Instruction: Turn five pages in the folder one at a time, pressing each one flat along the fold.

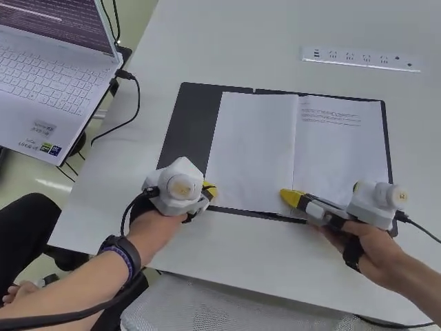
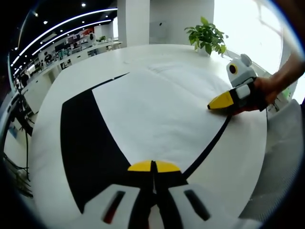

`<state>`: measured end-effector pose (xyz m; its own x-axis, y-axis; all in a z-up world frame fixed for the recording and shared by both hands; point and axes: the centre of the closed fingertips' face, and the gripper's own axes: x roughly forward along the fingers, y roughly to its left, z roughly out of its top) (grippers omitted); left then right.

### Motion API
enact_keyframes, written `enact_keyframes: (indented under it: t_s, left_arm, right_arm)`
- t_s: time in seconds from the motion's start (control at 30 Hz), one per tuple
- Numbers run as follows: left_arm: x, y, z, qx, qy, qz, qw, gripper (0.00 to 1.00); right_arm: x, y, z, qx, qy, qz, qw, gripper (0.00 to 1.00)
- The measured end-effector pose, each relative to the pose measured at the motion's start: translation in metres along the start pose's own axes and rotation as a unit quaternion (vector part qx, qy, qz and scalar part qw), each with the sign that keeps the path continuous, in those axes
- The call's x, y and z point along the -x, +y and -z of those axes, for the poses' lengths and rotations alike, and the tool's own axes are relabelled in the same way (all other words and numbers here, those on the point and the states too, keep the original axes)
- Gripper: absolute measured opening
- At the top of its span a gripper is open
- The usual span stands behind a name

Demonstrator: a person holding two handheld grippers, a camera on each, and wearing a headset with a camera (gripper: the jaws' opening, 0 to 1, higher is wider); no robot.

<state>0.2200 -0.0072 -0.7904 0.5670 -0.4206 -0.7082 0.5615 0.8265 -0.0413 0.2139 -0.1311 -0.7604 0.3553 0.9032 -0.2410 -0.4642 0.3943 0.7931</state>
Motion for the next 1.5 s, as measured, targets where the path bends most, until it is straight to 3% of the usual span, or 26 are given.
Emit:
enact_keyframes:
  t_s: [0.23,0.47,1.13,1.27,1.4,1.5]
  left_arm:
    - [-0.001,0.001,0.000,0.000,0.000,-0.002,1.0000,0.00]
    - [-0.001,0.001,0.000,-0.006,0.001,-0.001,1.0000,0.00]
    - [0.000,-0.001,0.001,-0.012,0.012,0.004,0.9998,0.00]
    - [0.000,-0.005,0.001,-0.002,0.019,0.011,0.9998,0.06]
    - [0.002,-0.013,-0.001,0.006,0.019,0.020,0.9996,0.17]
    - [0.006,-0.018,-0.004,0.003,0.017,0.023,0.9996,0.19]
  right_arm:
    - [0.006,0.007,0.012,-0.010,-0.003,-0.001,0.9999,0.00]
    - [0.012,-0.005,0.021,-0.025,0.003,0.001,0.9997,0.00]
    - [0.016,-0.006,0.026,-0.048,-0.002,0.017,0.9987,0.00]
    - [0.018,-0.001,0.023,-0.069,-0.006,0.010,0.9976,0.06]
    - [0.023,0.004,0.015,-0.057,-0.010,0.009,0.9983,0.12]
    - [0.028,0.005,0.006,-0.052,-0.018,0.015,0.9984,0.15]
